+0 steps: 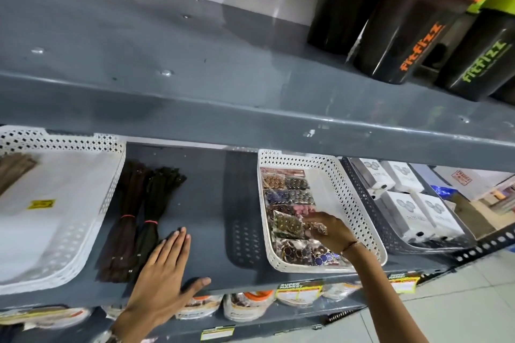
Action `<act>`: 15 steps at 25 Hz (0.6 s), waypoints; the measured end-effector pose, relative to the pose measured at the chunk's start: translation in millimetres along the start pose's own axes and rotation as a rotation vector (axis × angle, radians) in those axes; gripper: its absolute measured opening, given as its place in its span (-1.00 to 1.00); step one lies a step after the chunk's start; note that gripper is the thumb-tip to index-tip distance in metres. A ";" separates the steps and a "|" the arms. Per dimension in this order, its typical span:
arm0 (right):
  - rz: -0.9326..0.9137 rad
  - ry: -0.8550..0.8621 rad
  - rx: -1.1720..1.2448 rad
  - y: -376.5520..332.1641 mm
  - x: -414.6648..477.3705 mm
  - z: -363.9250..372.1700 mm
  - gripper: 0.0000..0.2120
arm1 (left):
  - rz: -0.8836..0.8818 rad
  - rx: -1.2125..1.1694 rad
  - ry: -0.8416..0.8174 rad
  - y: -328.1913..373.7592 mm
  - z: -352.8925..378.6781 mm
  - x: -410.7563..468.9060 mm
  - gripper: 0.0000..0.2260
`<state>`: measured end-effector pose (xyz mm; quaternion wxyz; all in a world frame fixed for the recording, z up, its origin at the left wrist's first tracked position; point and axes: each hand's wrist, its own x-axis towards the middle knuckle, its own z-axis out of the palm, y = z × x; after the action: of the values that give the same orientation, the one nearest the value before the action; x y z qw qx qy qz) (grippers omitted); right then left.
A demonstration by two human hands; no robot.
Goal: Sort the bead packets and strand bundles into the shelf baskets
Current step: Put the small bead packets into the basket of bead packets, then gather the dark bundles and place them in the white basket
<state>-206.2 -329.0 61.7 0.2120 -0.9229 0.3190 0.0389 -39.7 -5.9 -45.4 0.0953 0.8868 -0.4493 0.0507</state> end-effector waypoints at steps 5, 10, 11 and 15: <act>0.061 0.020 -0.109 -3.3 -7.7 -0.8 -0.69 | -0.004 -0.048 -0.017 1.6 -5.5 -1.5 -0.19; -0.238 0.475 0.158 -126.7 -15.1 21.3 -0.72 | -0.081 -0.119 0.248 -11.2 -38.7 11.5 -0.32; -0.296 0.445 0.159 -155.6 -13.6 39.1 -0.75 | -0.148 -0.142 0.299 -23.5 -45.2 19.3 -0.34; -0.340 0.290 0.168 -247.5 8.1 116.1 -0.67 | -0.392 -0.253 0.202 -74.1 -49.9 43.2 -0.32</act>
<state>-42.6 -110.4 45.5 0.2436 -0.9383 0.1884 -0.1572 45.3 13.7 1.7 0.2578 0.9285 -0.2596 0.0631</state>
